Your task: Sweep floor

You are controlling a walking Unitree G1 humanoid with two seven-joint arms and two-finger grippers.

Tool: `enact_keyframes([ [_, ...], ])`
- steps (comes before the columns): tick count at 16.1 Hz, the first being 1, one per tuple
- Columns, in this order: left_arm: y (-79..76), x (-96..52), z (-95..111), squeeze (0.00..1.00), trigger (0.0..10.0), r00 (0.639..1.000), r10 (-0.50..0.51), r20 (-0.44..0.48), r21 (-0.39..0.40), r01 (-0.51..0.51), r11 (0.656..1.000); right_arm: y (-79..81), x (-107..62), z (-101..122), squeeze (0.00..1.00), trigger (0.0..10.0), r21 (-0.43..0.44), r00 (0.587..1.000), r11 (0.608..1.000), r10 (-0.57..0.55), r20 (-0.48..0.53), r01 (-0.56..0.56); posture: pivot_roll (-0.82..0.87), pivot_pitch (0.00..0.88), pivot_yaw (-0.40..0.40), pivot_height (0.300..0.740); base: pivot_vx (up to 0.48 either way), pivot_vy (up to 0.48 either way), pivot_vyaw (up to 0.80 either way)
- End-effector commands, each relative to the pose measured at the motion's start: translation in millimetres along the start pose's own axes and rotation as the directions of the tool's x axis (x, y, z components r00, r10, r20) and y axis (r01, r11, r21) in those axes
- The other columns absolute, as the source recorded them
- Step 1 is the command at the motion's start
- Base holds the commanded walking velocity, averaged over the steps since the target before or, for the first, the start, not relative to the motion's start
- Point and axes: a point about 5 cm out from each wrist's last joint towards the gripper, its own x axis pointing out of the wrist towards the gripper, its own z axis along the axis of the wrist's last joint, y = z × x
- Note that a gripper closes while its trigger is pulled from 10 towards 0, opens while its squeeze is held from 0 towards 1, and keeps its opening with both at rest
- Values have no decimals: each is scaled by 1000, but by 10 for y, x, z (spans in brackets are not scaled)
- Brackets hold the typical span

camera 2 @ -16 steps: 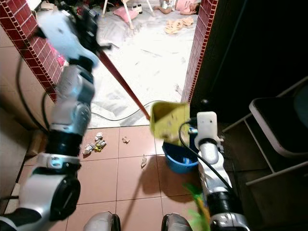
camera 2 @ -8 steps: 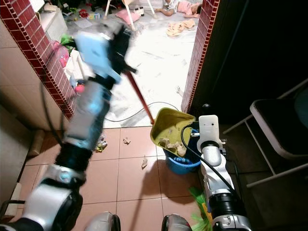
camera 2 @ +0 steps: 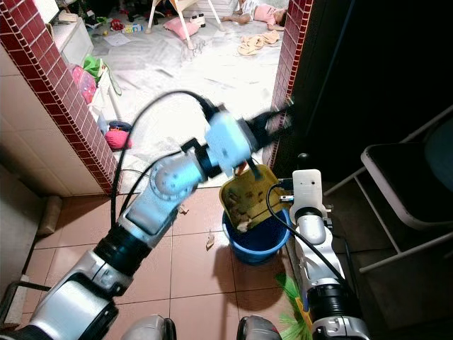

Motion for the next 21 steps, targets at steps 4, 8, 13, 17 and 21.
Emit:
enact_keyframes([
  [4,-272,-61,-43,0,10000,971,-235,-40,127,238,963,-21,-9,-65,0,10000,-9,999,1000,1,-35,-2,-60,58,28,740,0,0,0],
  [8,-205,-94,-59,0,10000,970,-238,-57,191,245,951,-19,5,-60,0,10000,-10,999,1000,3,-34,-3,-57,58,24,740,0,0,0],
  [13,160,-99,9,0,10000,1000,-1,-29,153,6,988,-16,16,-50,0,10000,-14,1000,1000,3,-30,-4,-59,58,23,740,0,0,0],
  [17,872,-290,152,0,10000,896,445,-5,45,-444,895,-11,28,-53,0,10000,-17,999,1000,9,-32,-10,-50,51,15,740,0,0,0],
  [21,1366,-541,300,0,10000,668,743,36,-141,-733,666,28,76,-27,0,10000,-23,999,999,26,-28,-26,-33,43,2,740,0,0,0],
])
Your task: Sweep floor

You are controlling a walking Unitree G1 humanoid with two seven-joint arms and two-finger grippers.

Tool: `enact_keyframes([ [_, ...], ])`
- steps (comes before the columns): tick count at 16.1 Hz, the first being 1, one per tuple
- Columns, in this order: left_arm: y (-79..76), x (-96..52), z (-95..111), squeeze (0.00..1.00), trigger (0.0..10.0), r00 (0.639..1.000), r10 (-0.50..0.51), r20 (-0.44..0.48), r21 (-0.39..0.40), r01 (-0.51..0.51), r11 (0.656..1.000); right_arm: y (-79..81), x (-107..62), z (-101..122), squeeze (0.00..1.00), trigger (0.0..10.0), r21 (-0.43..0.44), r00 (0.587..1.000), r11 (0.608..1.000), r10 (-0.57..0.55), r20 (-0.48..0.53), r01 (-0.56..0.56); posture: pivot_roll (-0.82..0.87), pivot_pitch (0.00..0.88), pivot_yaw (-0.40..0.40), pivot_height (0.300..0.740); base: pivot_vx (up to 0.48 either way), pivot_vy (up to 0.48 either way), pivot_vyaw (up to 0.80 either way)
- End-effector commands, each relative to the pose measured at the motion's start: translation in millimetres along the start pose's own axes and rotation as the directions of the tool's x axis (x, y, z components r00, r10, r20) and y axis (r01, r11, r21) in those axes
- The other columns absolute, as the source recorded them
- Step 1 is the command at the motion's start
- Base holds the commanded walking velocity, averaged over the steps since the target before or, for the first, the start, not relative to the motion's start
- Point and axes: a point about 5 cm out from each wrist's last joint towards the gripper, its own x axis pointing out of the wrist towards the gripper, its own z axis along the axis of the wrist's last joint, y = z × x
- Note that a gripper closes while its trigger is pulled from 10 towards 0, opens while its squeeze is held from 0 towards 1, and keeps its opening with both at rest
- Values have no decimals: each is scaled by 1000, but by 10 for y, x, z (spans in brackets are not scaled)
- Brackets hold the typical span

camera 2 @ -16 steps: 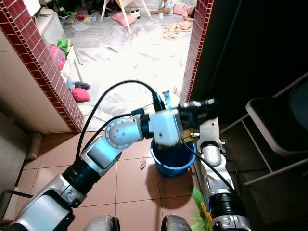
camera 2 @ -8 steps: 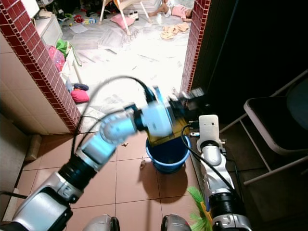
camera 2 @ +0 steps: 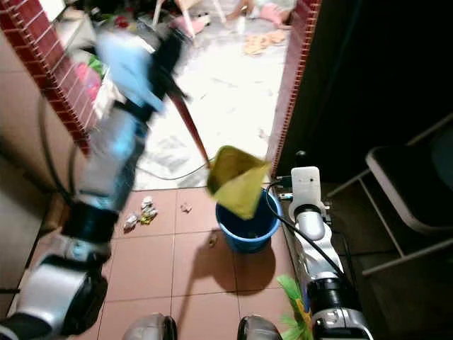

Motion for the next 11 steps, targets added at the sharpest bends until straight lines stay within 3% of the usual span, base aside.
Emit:
enact_keyframes([
  [1,179,158,391,0,10000,980,127,154,-84,-115,990,23,23,-14,0,10000,-16,1000,1000,11,-16,-11,-28,39,-2,740,0,0,0],
  [3,425,203,577,0,10000,956,230,183,-129,-209,969,57,45,5,0,10000,-16,1000,999,28,-11,-28,-19,32,-7,740,0,0,0],
  [5,581,182,689,0,10000,949,246,200,-53,-240,969,77,46,-6,0,10000,-16,999,999,45,-16,-46,-14,29,-7,740,0,0,0],
  [8,785,28,680,0,10000,944,282,174,69,-297,952,90,44,-37,0,10000,-14,998,998,61,-29,-61,-9,32,-2,740,0,0,0],
  [10,858,-128,560,0,10000,952,282,119,185,-300,936,98,44,-57,0,10000,-13,997,997,73,-41,-73,-3,37,-3,740,0,0,0],
  [11,887,-207,482,0,10000,949,304,82,176,-314,933,105,48,-62,0,10000,-12,996,996,82,-45,-83,-3,37,-3,740,0,0,0],
])
